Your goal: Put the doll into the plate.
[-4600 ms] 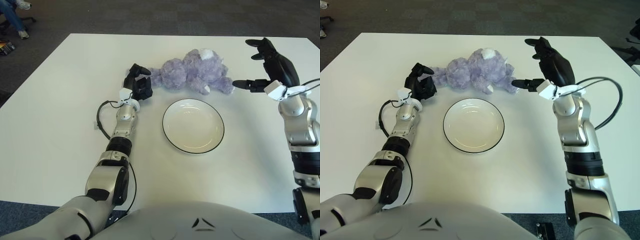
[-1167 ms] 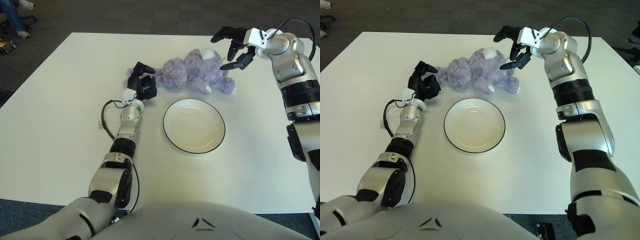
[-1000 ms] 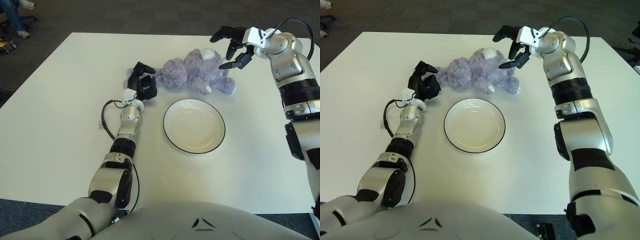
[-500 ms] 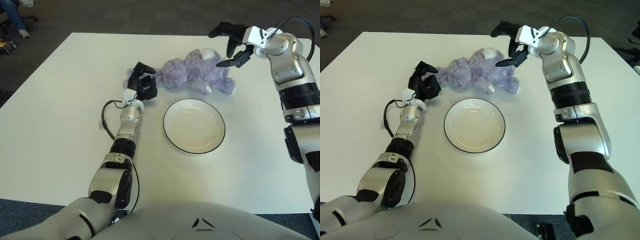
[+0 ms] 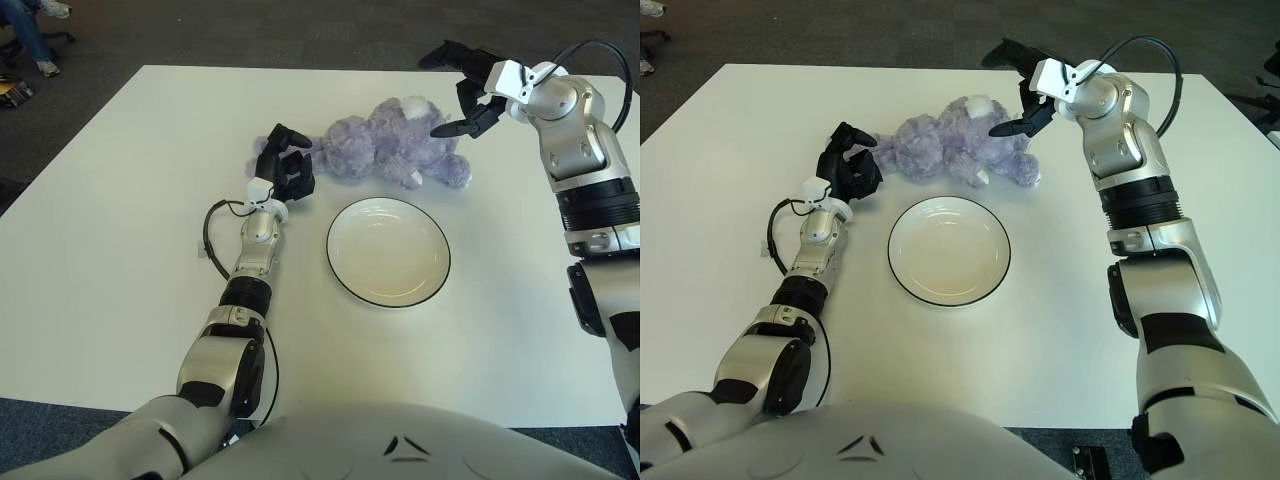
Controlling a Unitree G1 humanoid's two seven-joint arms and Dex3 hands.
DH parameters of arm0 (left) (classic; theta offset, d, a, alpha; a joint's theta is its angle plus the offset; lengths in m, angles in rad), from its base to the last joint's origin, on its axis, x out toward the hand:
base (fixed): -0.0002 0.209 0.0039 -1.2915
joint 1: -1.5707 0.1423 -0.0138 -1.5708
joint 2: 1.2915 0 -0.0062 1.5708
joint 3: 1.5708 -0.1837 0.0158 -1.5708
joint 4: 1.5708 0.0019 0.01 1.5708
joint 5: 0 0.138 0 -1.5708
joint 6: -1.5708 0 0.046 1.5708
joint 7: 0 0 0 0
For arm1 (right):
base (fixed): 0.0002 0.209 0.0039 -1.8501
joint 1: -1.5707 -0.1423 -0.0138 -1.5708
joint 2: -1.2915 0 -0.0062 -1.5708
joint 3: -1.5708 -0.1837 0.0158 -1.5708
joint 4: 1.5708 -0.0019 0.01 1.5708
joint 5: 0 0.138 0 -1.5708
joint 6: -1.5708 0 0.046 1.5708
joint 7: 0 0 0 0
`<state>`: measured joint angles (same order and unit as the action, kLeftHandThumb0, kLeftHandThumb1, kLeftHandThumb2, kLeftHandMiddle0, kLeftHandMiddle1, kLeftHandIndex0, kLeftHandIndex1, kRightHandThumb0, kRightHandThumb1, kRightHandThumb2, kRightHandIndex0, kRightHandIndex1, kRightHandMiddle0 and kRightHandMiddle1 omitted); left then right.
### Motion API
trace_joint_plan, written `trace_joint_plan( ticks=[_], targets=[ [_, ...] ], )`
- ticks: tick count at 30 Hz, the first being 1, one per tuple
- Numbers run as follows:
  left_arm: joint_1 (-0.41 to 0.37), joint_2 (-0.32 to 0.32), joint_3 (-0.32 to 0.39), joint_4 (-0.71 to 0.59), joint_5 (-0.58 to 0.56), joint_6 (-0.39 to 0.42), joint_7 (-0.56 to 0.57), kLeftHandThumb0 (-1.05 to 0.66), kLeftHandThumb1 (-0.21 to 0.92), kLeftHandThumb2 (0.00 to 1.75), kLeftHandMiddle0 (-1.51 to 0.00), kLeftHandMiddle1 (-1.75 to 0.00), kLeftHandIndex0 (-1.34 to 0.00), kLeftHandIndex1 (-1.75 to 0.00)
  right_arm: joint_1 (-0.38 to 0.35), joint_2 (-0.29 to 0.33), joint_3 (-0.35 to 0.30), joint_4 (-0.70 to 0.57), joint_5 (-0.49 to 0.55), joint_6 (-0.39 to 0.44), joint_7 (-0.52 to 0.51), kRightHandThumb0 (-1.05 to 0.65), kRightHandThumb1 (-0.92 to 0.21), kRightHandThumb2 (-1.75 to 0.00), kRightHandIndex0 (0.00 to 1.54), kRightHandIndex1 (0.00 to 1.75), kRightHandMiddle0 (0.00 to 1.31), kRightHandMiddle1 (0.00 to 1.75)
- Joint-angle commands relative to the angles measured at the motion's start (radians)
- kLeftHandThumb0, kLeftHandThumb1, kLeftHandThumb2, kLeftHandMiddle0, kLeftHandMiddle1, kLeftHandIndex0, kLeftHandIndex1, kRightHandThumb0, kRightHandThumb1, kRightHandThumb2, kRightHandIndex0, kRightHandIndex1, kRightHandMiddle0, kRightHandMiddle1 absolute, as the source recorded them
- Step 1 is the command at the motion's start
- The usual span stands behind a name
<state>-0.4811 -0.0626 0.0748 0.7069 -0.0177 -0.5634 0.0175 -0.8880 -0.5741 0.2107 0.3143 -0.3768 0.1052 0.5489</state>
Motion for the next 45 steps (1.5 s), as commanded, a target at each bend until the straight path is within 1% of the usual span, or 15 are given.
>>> trace_joint_plan(
  ticks=[1, 6, 12, 20, 21, 24, 26, 28, 30, 34, 38, 40, 42, 43, 45],
  targets=[
    [0.056, -0.014, 0.004, 0.035, -0.006, -0.001, 0.011, -0.4, 0.59, 0.97, -0.99, -1.75, -0.4, -1.75, 0.021, 0.001, -0.019, -0.034, -0.005, 0.004, -0.031, -0.78, -0.49, -0.59, 1.06, 1.75, 0.0, 0.55],
    [0.056, -0.013, 0.002, 0.036, -0.001, -0.002, 0.015, -0.4, 0.58, 0.98, -0.99, -1.75, -0.41, -1.75, 0.048, 0.007, -0.022, -0.072, -0.018, 0.013, -0.077, -0.77, -0.51, -0.57, 1.11, 1.75, 0.0, 0.62],
    [0.057, -0.014, 0.001, 0.035, 0.001, -0.001, 0.017, -0.4, 0.57, 0.99, -1.0, -1.75, -0.41, -1.75, 0.048, 0.008, -0.002, -0.08, -0.046, 0.011, -0.098, -0.76, -0.51, -0.56, 1.13, 1.75, 0.0, 0.66],
    [0.059, -0.018, -0.001, 0.028, -0.001, 0.002, 0.018, -0.41, 0.57, 1.0, -1.0, -1.75, -0.42, -1.75, 0.02, 0.001, 0.044, -0.022, -0.097, -0.041, -0.102, -0.73, -0.48, -0.57, 1.08, 1.75, 0.0, 0.65],
    [0.059, -0.018, -0.001, 0.028, 0.0, 0.002, 0.018, -0.41, 0.56, 1.0, -1.0, -1.75, -0.42, -1.75, 0.014, 0.001, 0.053, -0.007, -0.107, -0.054, -0.104, -0.72, -0.48, -0.57, 0.95, 1.75, 0.0, 0.64],
    [0.062, -0.02, -0.002, 0.024, 0.001, 0.003, 0.02, -0.41, 0.56, 1.0, -1.0, -1.75, -0.42, -1.75, 0.003, 0.002, 0.068, 0.026, -0.121, -0.083, -0.109, -0.72, -0.48, -0.58, 0.71, 1.75, 0.0, 0.61],
    [0.063, -0.021, -0.003, 0.023, 0.004, 0.002, 0.022, -0.41, 0.56, 1.0, -1.0, -1.75, -0.42, -1.75, -0.013, -0.004, 0.087, 0.054, -0.14, -0.097, -0.097, -0.73, -0.48, -0.58, 0.63, 1.75, 0.0, 0.6],
    [0.065, -0.022, -0.004, 0.021, 0.007, 0.002, 0.025, -0.41, 0.56, 1.01, -0.99, -1.75, -0.42, -1.75, -0.037, -0.004, 0.11, 0.09, -0.162, -0.107, -0.083, -0.76, -0.5, -0.57, 0.4, 1.75, 0.0, 0.57],
    [0.066, -0.024, -0.005, 0.019, 0.009, 0.002, 0.027, -0.41, 0.56, 1.0, -0.99, -1.75, -0.42, -1.75, -0.06, 0.0, 0.129, 0.126, -0.178, -0.113, -0.069, -0.76, -0.5, -0.57, 0.32, 1.75, 0.0, 0.56],
    [0.069, -0.027, -0.008, 0.014, 0.012, 0.005, 0.031, -0.41, 0.56, 1.0, -1.01, -1.75, -0.42, -1.75, -0.086, 0.002, 0.143, 0.164, -0.184, -0.123, -0.043, -0.76, -0.5, -0.58, 0.27, 1.75, 0.0, 0.54],
    [0.071, -0.028, -0.01, 0.01, 0.015, 0.009, 0.035, -0.41, 0.56, 1.0, -1.03, -1.75, -0.42, -1.75, -0.103, 0.001, 0.151, 0.187, -0.183, -0.126, -0.022, -0.76, -0.49, -0.59, 0.31, 1.75, 0.0, 0.52],
    [0.071, -0.028, -0.01, 0.009, 0.016, 0.011, 0.039, -0.41, 0.57, 1.0, -1.05, -1.75, -0.42, -1.75, -0.108, 0.005, 0.153, 0.198, -0.192, -0.127, -0.037, -0.77, -0.51, -0.6, 0.29, 1.69, 0.0, 0.51],
    [0.072, -0.029, -0.011, 0.007, 0.017, 0.013, 0.042, -0.41, 0.57, 1.0, -1.06, -1.75, -0.42, -1.75, -0.106, 0.007, 0.152, 0.203, -0.201, -0.129, -0.063, -0.79, -0.53, -0.59, 0.27, 1.55, 0.0, 0.5],
    [0.073, -0.029, -0.011, 0.005, 0.018, 0.013, 0.044, -0.41, 0.57, 1.0, -1.06, -1.75, -0.42, -1.75, -0.102, 0.007, 0.149, 0.202, -0.204, -0.131, -0.073, -0.81, -0.56, -0.57, 0.2, 1.43, 0.0, 0.5],
    [0.073, -0.03, -0.012, 0.004, 0.018, 0.014, 0.046, -0.41, 0.57, 1.0, -1.06, -1.75, -0.42, -1.75, -0.08, 0.003, 0.14, 0.185, -0.214, -0.133, -0.111, -0.83, -0.59, -0.55, 0.13, 1.24, 0.0, 0.51]
  ],
)
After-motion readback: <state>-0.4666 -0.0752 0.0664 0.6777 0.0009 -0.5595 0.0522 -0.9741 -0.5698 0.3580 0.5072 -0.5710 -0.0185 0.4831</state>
